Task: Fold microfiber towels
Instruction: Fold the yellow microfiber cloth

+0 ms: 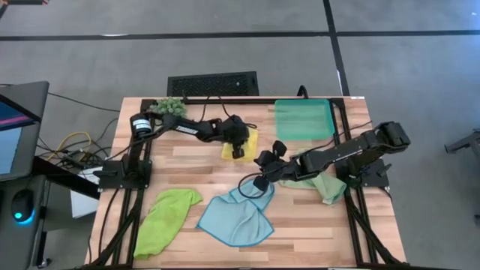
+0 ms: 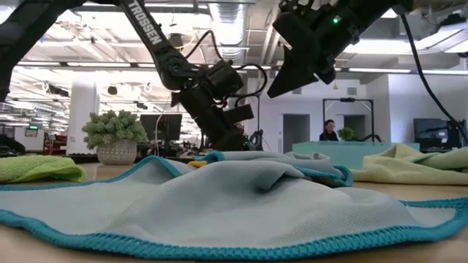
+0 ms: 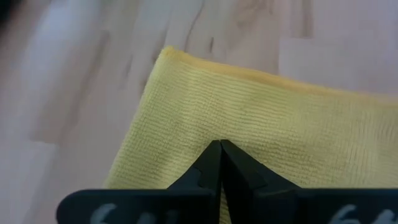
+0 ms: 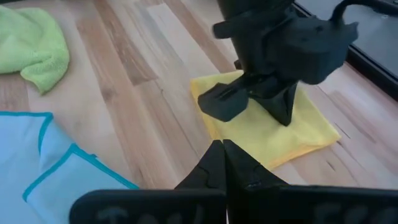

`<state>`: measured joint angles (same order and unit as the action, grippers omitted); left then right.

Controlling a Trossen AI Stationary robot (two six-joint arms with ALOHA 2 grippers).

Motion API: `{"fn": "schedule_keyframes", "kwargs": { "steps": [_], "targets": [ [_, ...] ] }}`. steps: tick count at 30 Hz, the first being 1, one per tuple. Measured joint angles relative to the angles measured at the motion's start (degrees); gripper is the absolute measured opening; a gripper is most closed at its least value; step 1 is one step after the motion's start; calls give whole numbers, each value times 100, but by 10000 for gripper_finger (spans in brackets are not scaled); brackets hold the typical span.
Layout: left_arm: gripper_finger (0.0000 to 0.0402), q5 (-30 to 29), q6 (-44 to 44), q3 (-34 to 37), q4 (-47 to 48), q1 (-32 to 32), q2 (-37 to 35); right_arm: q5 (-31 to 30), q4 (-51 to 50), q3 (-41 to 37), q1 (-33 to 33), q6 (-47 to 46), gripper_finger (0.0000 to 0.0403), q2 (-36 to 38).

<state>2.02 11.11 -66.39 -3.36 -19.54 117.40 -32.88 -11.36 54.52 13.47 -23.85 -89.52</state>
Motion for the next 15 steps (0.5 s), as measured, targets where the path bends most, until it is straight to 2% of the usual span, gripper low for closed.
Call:
{"fn": "schedule_keyframes", "kwargs": {
  "steps": [5, 10, 15],
  "targets": [
    [0, 1074, -277, -397, 637, -137, -234, 20, 1, 0, 21, -19, 7, 0],
    [0, 1076, -48, -439, 1178, -155, -860, 59, -31, 0, 81, -41, 7, 0],
    [0, 1170, 1282, -444, 2305, -409, -1064, 131, -147, 0, 176, -169, 7, 94]
  ]
}}
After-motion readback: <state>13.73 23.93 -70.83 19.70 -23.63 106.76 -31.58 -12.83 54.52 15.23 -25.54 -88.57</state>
